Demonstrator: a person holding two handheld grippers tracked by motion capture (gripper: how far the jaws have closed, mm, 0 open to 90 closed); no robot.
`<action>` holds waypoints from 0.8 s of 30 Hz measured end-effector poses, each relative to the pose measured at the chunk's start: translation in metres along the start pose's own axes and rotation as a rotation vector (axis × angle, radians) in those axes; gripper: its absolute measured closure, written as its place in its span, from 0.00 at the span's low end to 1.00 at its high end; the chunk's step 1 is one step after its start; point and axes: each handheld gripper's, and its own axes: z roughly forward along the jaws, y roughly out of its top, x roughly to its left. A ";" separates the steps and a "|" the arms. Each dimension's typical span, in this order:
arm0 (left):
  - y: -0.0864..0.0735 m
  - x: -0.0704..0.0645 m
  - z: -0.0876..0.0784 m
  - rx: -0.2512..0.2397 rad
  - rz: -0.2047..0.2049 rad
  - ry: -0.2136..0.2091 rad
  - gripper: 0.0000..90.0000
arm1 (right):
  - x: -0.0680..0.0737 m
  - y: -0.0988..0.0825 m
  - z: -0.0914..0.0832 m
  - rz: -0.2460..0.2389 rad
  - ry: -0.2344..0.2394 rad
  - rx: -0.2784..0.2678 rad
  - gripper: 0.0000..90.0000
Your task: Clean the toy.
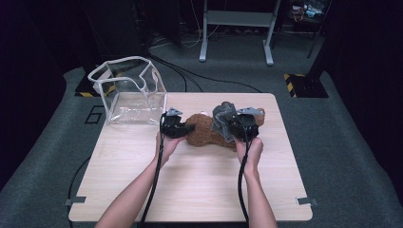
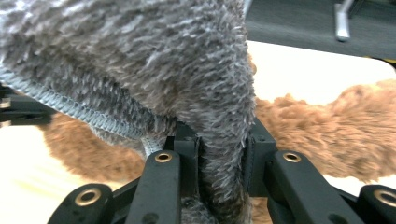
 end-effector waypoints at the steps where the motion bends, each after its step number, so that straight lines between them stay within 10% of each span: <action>1: 0.000 0.000 0.000 0.001 0.006 0.000 0.78 | 0.002 -0.002 -0.001 -0.006 0.007 -0.001 0.80; 9: 0.000 0.000 0.000 0.004 0.002 0.001 0.78 | 0.026 -0.004 0.001 -0.069 0.022 -0.014 0.79; 24: 0.000 0.001 0.001 0.011 -0.003 -0.006 0.78 | 0.058 -0.024 0.043 -0.131 0.079 0.120 0.80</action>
